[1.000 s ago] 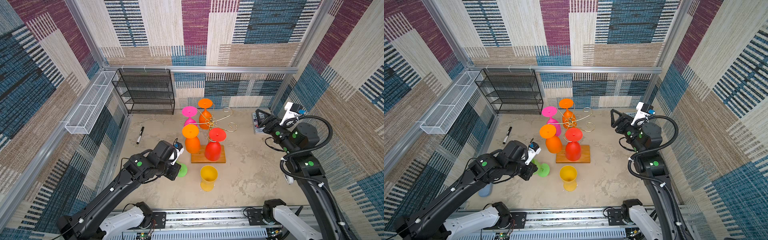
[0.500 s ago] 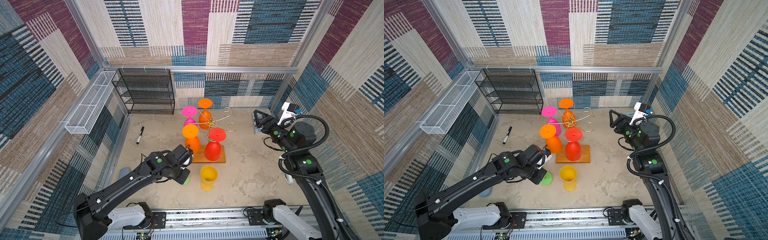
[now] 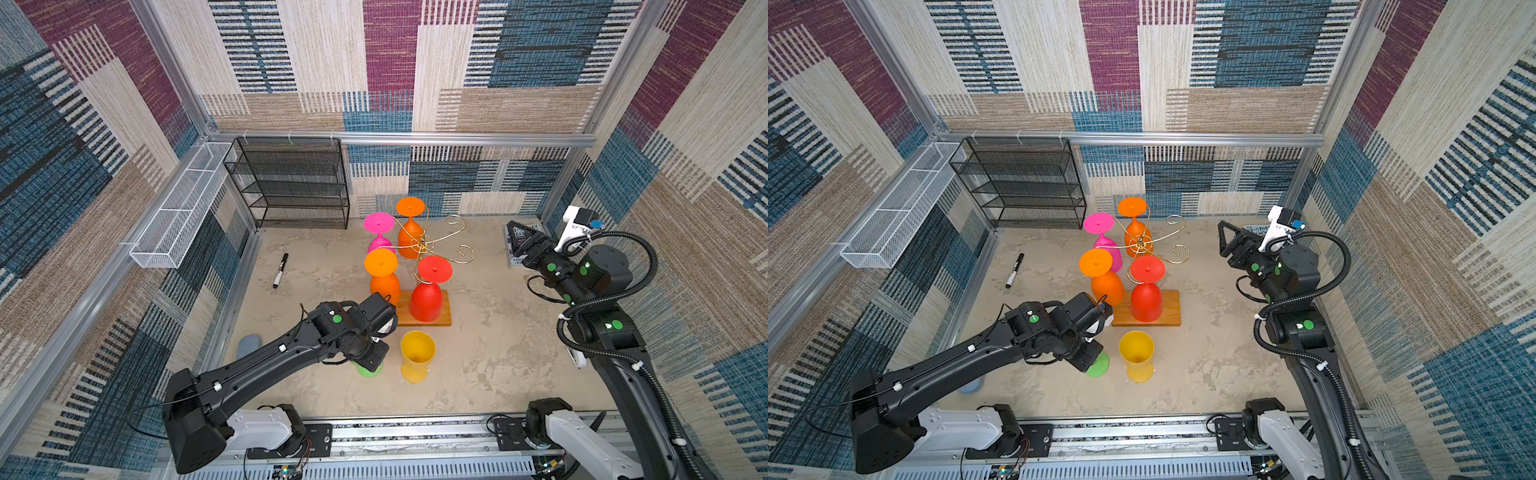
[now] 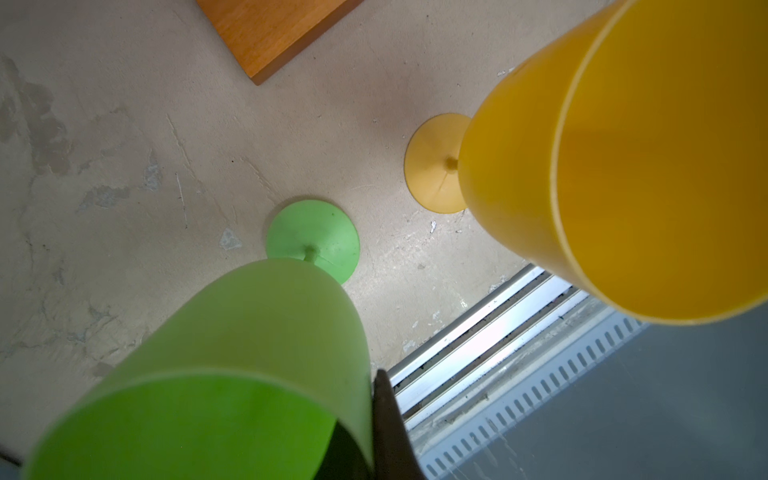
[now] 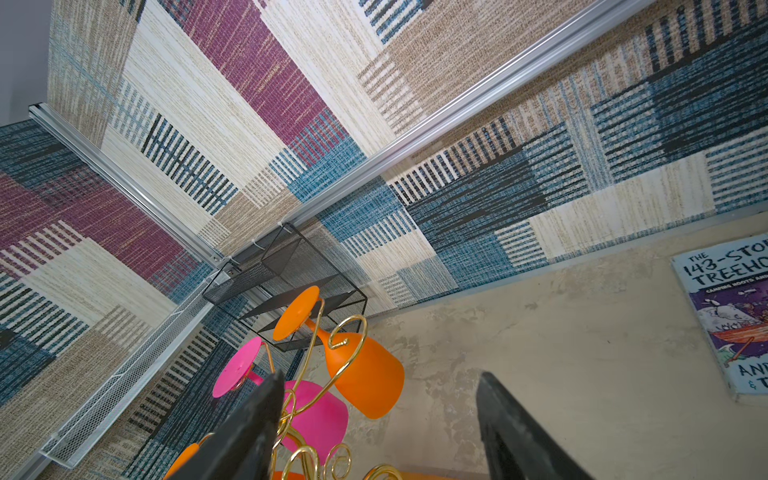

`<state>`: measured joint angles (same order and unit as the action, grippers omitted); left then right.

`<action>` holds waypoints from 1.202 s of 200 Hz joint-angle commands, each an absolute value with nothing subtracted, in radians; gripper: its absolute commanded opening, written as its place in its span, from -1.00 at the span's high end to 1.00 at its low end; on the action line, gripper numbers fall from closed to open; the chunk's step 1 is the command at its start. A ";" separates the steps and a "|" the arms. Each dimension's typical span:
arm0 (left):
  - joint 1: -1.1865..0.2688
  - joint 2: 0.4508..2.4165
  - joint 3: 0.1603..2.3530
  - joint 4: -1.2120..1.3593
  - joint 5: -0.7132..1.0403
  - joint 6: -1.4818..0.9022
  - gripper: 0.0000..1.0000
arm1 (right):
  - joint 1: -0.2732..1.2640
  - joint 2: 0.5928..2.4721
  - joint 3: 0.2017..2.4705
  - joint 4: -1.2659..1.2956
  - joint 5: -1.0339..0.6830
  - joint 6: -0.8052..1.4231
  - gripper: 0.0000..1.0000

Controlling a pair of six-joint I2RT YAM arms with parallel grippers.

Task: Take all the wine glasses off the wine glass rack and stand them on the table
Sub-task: 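Lower the green glass upright onto the table beside the yellow glass with the left gripper, then open the left gripper and raise it while the right gripper reaches toward the rack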

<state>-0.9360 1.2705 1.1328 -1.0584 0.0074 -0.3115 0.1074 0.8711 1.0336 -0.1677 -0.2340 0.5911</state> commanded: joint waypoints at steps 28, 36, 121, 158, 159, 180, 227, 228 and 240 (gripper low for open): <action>-0.942 1.279 1.153 -1.066 0.035 -0.328 0.50 | 0.107 0.883 1.023 -0.120 -0.267 0.609 -0.49; -0.943 1.277 1.156 -1.066 0.034 -0.331 0.45 | 0.107 0.886 1.025 -0.120 -0.276 0.609 -0.49; -0.951 1.124 1.268 -1.122 -0.001 -0.282 0.27 | 0.107 0.963 1.129 -0.182 -0.625 0.681 -0.48; -0.950 1.028 1.352 -1.120 -0.117 -0.271 0.28 | 0.109 0.964 1.103 -0.187 -0.798 0.785 -0.43; -0.951 1.025 1.354 -1.121 -0.120 -0.270 0.28 | 0.109 0.964 1.102 -0.188 -0.800 0.787 -0.43; -0.951 0.976 1.383 -1.088 -0.255 -0.248 0.29 | 0.112 0.950 1.111 -0.233 -0.827 0.793 -0.39; -0.949 0.943 1.387 -0.932 -0.469 -0.190 0.26 | 0.125 0.912 1.144 -0.363 -0.845 0.760 -0.28; -0.949 0.942 1.387 -0.928 -0.473 -0.190 0.26 | 0.125 0.912 1.143 -0.364 -0.846 0.760 -0.28; -0.948 0.944 1.385 -0.883 -0.517 -0.175 0.24 | 0.138 0.905 1.125 -0.372 -0.861 0.762 -0.27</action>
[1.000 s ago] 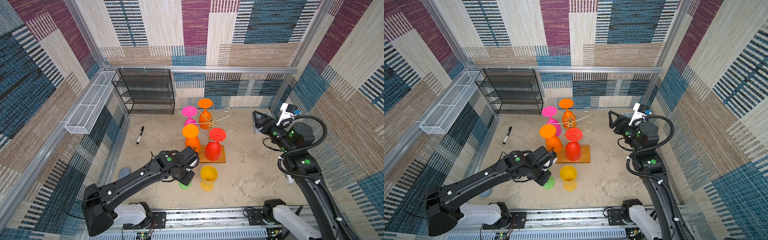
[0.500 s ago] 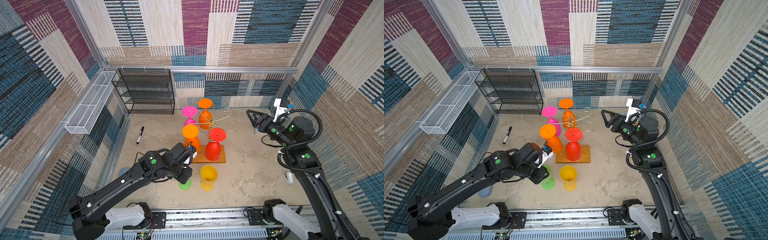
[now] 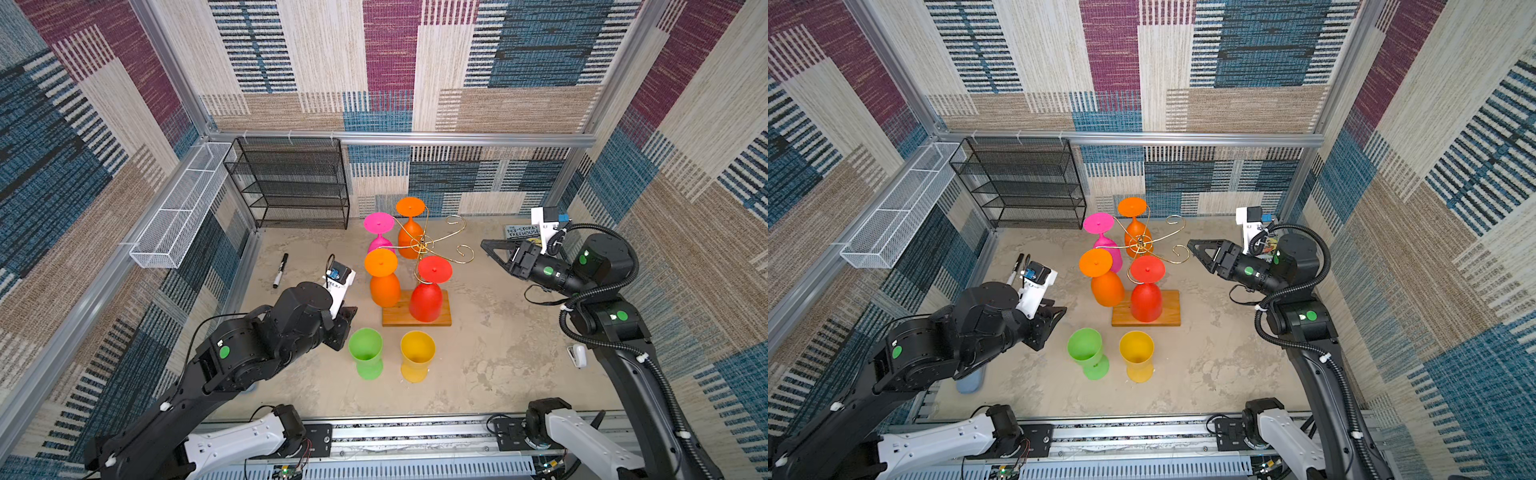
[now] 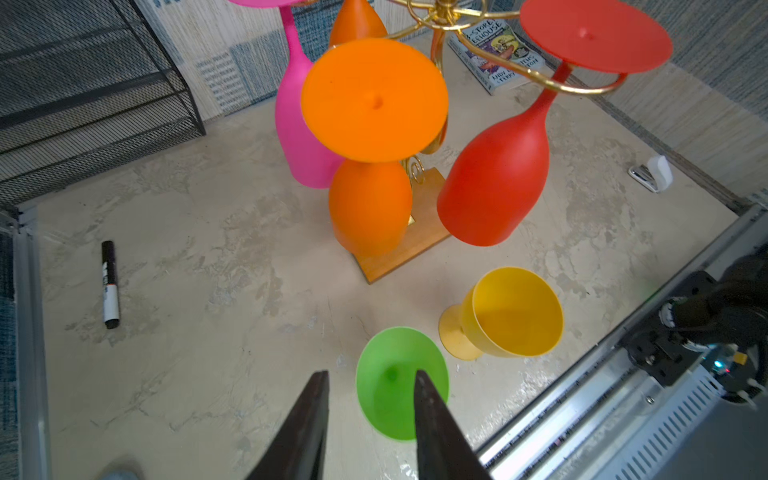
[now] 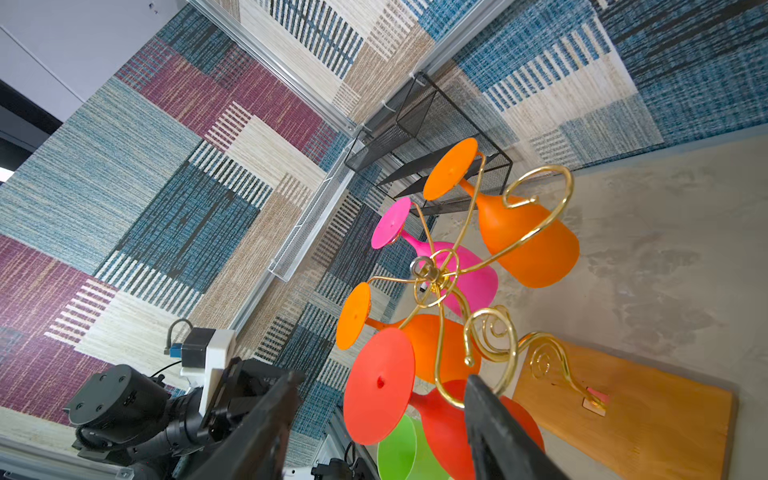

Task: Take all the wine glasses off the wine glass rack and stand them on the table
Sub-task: 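Open the left gripper and raise it while the right gripper reaches toward the rack, then close the right gripper on the red glass's foot at the rack top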

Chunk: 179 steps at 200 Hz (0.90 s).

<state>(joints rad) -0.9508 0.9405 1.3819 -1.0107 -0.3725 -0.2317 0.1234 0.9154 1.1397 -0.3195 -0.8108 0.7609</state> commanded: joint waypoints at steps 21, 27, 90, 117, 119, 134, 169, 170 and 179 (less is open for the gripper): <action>-0.946 0.948 1.378 -0.795 -0.578 -0.133 0.13 | 0.192 0.886 1.072 -0.347 -0.848 0.786 -0.26; -0.945 0.950 1.378 -0.771 -0.592 -0.120 0.10 | 0.215 0.881 1.057 -0.327 -0.837 0.799 -0.26; -0.932 0.986 1.379 -0.641 -0.625 -0.026 0.02 | 0.350 0.887 0.966 -0.200 -0.750 0.878 -0.26; -0.926 0.991 1.363 -0.620 -0.586 -0.031 0.03 | 0.357 0.900 0.946 -0.150 -0.742 0.899 -0.25; -0.926 0.990 1.362 -0.618 -0.585 -0.031 0.03 | 0.357 0.900 0.944 -0.146 -0.742 0.900 -0.25; -0.922 0.990 1.362 -0.614 -0.574 -0.032 0.03 | 0.357 0.909 0.942 -0.125 -0.739 0.905 -0.24; -0.911 0.991 1.366 -0.608 -0.556 -0.031 0.03 | 0.357 0.929 0.942 -0.098 -0.739 0.911 -0.24; -0.911 0.990 1.366 -0.607 -0.555 -0.031 0.03 | 0.357 0.930 0.942 -0.097 -0.739 0.912 -0.24; -0.909 0.991 1.365 -0.608 -0.549 -0.032 0.03 | 0.357 0.935 0.942 -0.087 -0.741 0.914 -0.23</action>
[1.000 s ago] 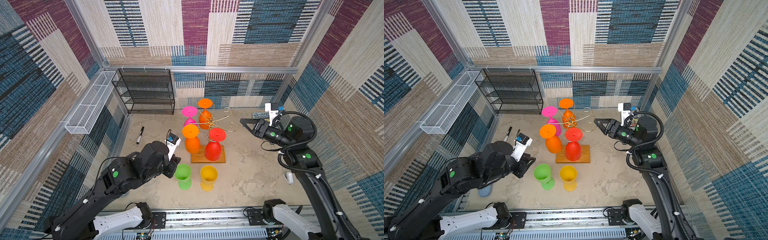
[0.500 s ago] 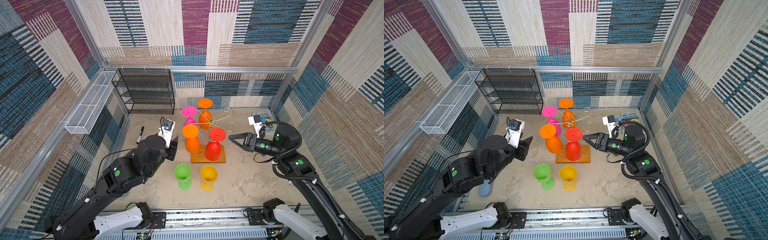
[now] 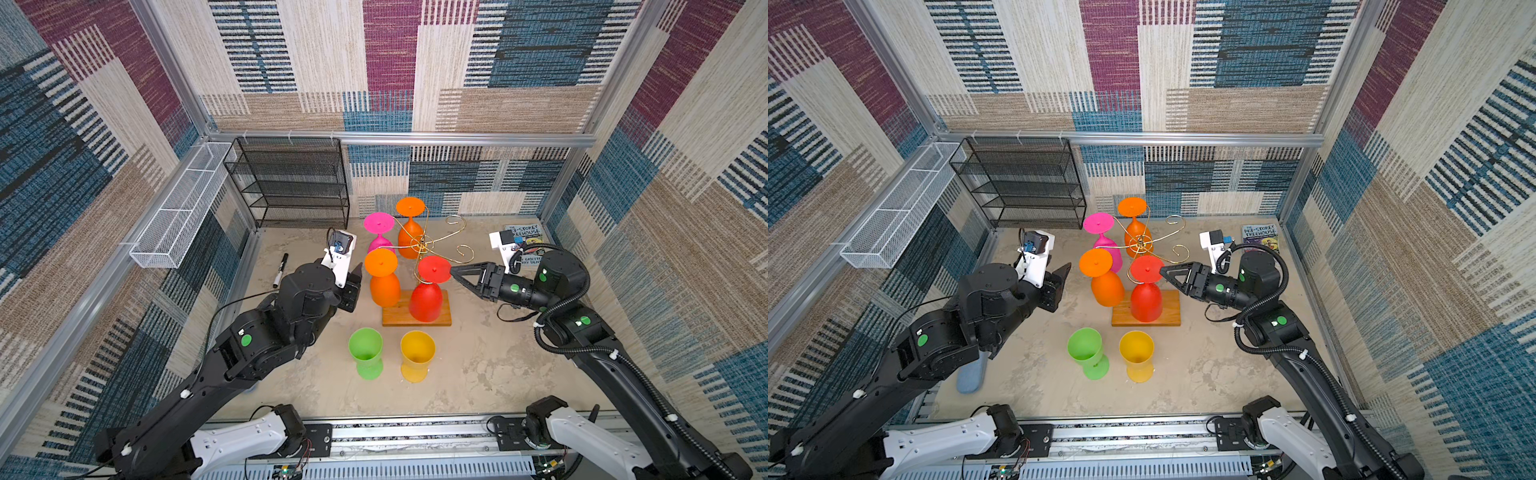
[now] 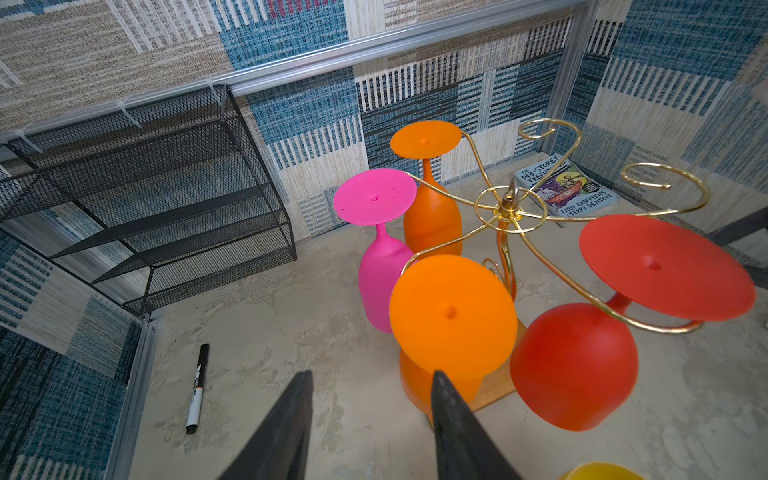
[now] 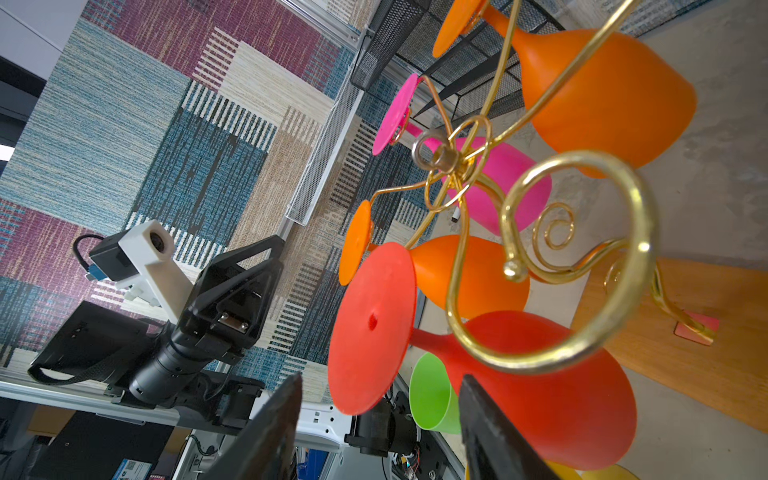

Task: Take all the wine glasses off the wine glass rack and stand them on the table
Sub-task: 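Close the right gripper on the red glass's foot at the rack top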

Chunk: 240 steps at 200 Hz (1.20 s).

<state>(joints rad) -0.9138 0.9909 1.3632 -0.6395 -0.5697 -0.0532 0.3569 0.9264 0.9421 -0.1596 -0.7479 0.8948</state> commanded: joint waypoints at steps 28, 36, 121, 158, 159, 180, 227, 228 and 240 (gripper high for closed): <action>-0.902 0.992 1.361 -0.603 -0.536 -0.035 0.02 | 0.359 0.951 0.952 -0.081 -0.744 0.911 -0.21; -0.899 0.993 1.359 -0.603 -0.531 -0.037 0.03 | 0.359 0.955 0.950 -0.076 -0.745 0.912 -0.20; -0.878 0.997 1.347 -0.599 -0.493 -0.052 0.03 | 0.372 0.993 0.959 -0.052 -0.756 0.913 0.14; -0.870 0.994 1.341 -0.599 -0.483 -0.058 0.03 | 0.376 0.994 0.959 -0.050 -0.755 0.914 0.30; -0.870 0.993 1.341 -0.599 -0.483 -0.059 0.03 | 0.377 0.994 0.959 -0.050 -0.755 0.914 0.30; -0.865 0.991 1.335 -0.603 -0.480 -0.060 0.03 | 0.378 0.991 0.955 -0.043 -0.759 0.922 0.40; -0.856 0.981 1.324 -0.603 -0.472 -0.071 0.03 | 0.377 0.973 0.936 0.003 -0.785 0.967 0.61; -0.856 0.981 1.325 -0.604 -0.471 -0.071 0.03 | 0.377 0.973 0.937 0.004 -0.785 0.967 0.61; -0.854 0.979 1.321 -0.604 -0.469 -0.073 0.03 | 0.378 0.969 0.936 0.007 -0.785 0.971 0.65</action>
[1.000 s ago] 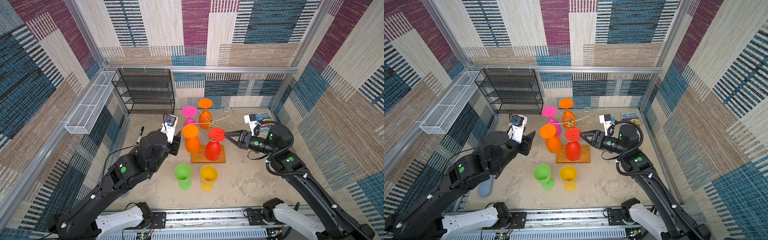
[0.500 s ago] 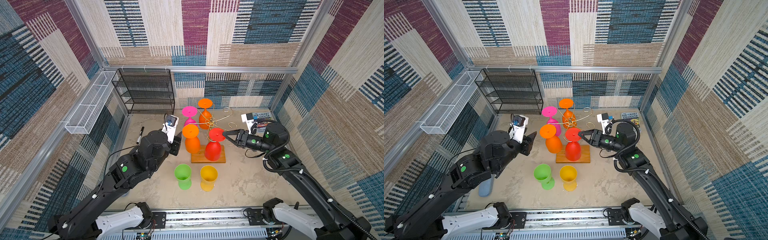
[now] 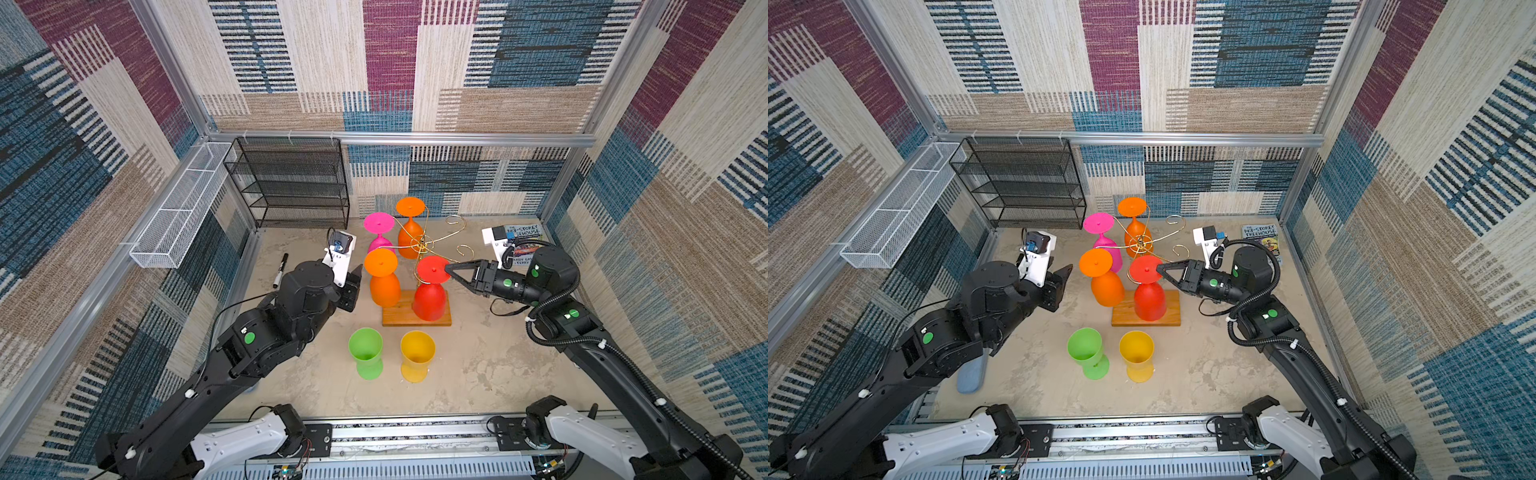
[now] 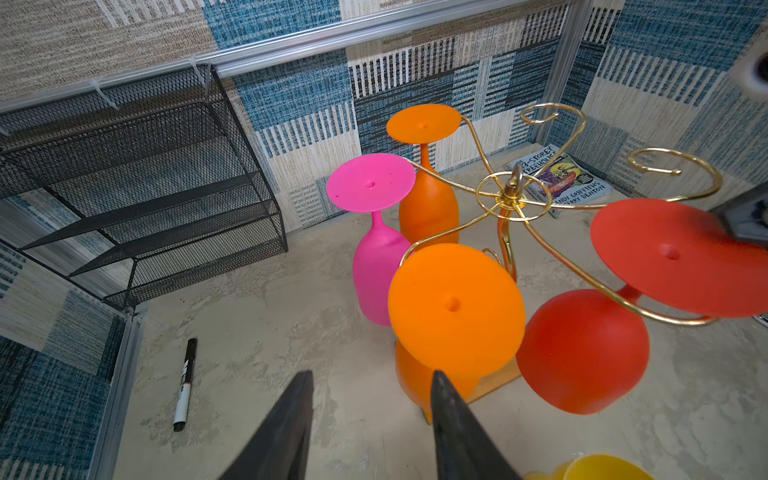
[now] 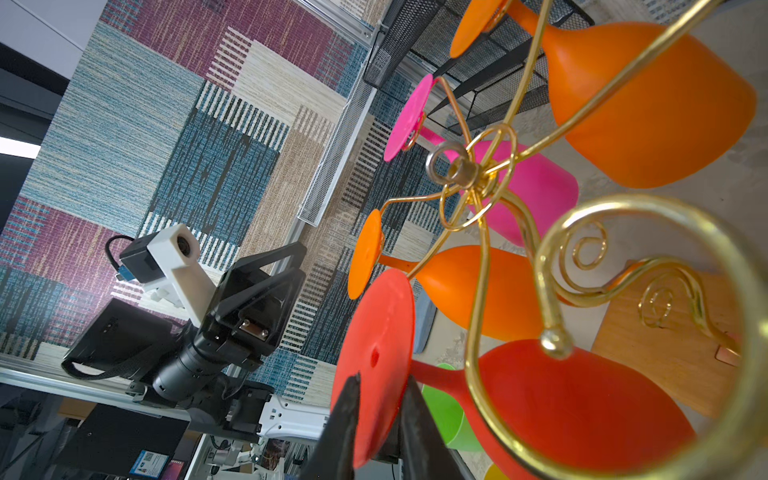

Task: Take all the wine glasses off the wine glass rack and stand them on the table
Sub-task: 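Close the right gripper on the red glass's foot at the rack top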

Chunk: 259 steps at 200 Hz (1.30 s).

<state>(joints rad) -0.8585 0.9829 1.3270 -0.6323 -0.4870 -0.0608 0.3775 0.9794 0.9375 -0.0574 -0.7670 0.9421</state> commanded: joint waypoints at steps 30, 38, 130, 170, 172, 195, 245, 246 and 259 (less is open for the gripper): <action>-0.850 0.974 1.317 -0.606 -0.466 -0.077 0.03 | 0.378 0.966 0.928 0.023 -0.795 0.987 0.74; -0.850 0.971 1.317 -0.606 -0.466 -0.077 0.03 | 0.378 0.966 0.924 0.034 -0.799 0.994 0.77; -0.838 0.960 1.299 -0.607 -0.463 -0.083 0.03 | 0.377 0.966 0.921 0.013 -0.786 0.985 0.72; -0.831 0.961 1.295 -0.605 -0.456 -0.086 0.03 | 0.377 0.974 0.922 -0.005 -0.780 0.972 0.57; -0.831 0.960 1.295 -0.605 -0.454 -0.086 0.03 | 0.377 0.974 0.921 -0.004 -0.779 0.973 0.56; -0.827 0.960 1.295 -0.605 -0.450 -0.087 0.03 | 0.377 0.980 0.922 0.004 -0.784 0.978 0.56; -0.818 0.957 1.290 -0.604 -0.440 -0.093 0.04 | 0.377 0.994 0.927 0.003 -0.797 0.977 0.54; -0.818 0.958 1.290 -0.604 -0.440 -0.094 0.04 | 0.378 0.994 0.927 0.004 -0.797 0.977 0.54; -0.815 0.960 1.290 -0.604 -0.439 -0.092 0.04 | 0.378 0.995 0.929 0.005 -0.800 0.977 0.54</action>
<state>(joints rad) -0.8196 0.9600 1.2919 -0.6327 -0.4431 -0.0769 0.3779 0.9936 0.9169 -0.0208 -0.7780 0.9813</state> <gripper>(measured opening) 0.482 0.228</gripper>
